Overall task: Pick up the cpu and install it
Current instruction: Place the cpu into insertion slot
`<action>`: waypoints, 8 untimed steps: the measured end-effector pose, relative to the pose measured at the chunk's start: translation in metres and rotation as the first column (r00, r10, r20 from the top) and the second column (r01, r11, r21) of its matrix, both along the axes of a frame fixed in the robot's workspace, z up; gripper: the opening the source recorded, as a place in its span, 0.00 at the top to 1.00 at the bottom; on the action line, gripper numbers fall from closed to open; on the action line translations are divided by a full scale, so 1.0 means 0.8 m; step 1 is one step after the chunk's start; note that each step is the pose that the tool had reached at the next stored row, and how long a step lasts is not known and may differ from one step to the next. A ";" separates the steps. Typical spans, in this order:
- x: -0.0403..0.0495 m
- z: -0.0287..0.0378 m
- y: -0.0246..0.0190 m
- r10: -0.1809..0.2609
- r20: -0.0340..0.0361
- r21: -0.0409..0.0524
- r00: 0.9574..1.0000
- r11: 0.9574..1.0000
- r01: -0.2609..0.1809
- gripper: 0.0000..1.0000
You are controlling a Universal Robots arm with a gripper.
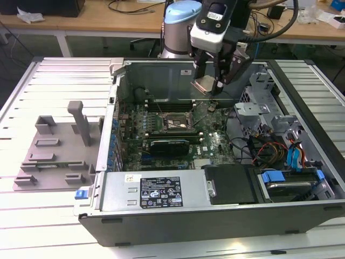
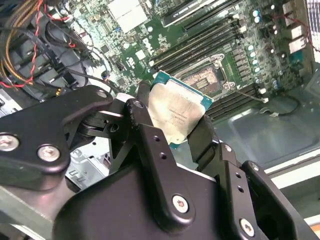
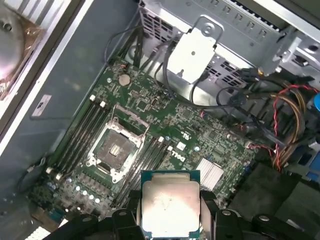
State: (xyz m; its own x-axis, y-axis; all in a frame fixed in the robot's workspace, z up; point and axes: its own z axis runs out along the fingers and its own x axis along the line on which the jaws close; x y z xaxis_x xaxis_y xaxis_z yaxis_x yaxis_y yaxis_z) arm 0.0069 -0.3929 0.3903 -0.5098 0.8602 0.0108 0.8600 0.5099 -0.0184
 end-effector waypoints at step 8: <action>0.000 0.0000 0.0000 -0.119 0.000 -0.001 0.993 0.993 0.119 0.45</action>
